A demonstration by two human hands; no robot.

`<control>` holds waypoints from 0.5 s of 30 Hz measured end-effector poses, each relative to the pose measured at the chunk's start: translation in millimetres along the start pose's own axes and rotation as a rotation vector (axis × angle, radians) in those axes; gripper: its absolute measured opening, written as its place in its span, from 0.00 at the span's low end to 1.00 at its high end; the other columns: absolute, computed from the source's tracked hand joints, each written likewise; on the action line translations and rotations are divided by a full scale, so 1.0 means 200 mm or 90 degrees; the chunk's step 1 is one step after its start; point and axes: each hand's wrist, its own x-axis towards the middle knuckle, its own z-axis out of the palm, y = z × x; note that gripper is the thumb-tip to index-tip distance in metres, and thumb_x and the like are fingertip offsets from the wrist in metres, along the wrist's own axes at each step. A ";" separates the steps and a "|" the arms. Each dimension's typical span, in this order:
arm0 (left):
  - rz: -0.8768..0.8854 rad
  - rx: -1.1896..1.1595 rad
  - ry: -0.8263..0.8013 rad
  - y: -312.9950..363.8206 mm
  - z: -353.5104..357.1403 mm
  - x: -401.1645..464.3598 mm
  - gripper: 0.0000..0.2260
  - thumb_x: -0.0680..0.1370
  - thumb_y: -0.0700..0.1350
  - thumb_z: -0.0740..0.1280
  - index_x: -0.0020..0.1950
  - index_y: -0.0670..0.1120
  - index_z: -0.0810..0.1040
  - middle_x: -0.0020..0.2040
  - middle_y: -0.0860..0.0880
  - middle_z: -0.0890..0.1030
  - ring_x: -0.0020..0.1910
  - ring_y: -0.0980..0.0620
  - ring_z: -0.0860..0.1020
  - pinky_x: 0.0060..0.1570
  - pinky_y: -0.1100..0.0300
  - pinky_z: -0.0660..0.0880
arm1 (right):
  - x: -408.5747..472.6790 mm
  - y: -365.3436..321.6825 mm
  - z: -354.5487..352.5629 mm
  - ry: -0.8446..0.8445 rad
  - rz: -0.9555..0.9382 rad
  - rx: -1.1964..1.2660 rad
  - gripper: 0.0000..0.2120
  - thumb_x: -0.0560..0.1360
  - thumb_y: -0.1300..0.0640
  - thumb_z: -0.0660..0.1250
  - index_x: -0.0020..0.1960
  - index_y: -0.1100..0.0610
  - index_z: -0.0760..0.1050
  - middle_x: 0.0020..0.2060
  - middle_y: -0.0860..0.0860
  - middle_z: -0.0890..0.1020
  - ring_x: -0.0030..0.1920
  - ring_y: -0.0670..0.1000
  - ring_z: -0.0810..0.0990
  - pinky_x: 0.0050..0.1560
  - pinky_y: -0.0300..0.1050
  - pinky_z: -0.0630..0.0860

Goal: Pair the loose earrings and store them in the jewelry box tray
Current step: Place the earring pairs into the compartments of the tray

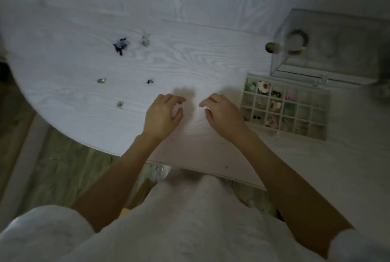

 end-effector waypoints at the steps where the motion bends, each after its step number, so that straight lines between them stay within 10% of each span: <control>1: -0.080 -0.012 -0.008 -0.11 -0.03 -0.02 0.12 0.74 0.42 0.66 0.57 0.44 0.78 0.50 0.46 0.81 0.48 0.44 0.77 0.48 0.56 0.73 | 0.08 -0.06 0.05 -0.018 -0.008 0.022 0.13 0.76 0.63 0.60 0.58 0.57 0.75 0.54 0.55 0.77 0.55 0.55 0.74 0.51 0.49 0.74; 6: -0.322 -0.098 -0.035 -0.44 -0.15 0.07 0.19 0.74 0.44 0.68 0.64 0.43 0.72 0.59 0.44 0.76 0.53 0.48 0.76 0.52 0.60 0.69 | 0.46 -0.29 0.26 -0.074 0.072 0.125 0.17 0.75 0.62 0.63 0.63 0.58 0.71 0.58 0.56 0.75 0.55 0.55 0.75 0.56 0.44 0.71; 15: -0.165 -0.046 -0.111 -0.65 -0.13 0.32 0.09 0.77 0.44 0.64 0.53 0.42 0.78 0.49 0.41 0.78 0.46 0.43 0.77 0.44 0.55 0.70 | 0.82 -0.47 0.41 -0.012 0.107 0.055 0.08 0.74 0.62 0.64 0.50 0.62 0.79 0.50 0.58 0.76 0.50 0.57 0.76 0.50 0.50 0.74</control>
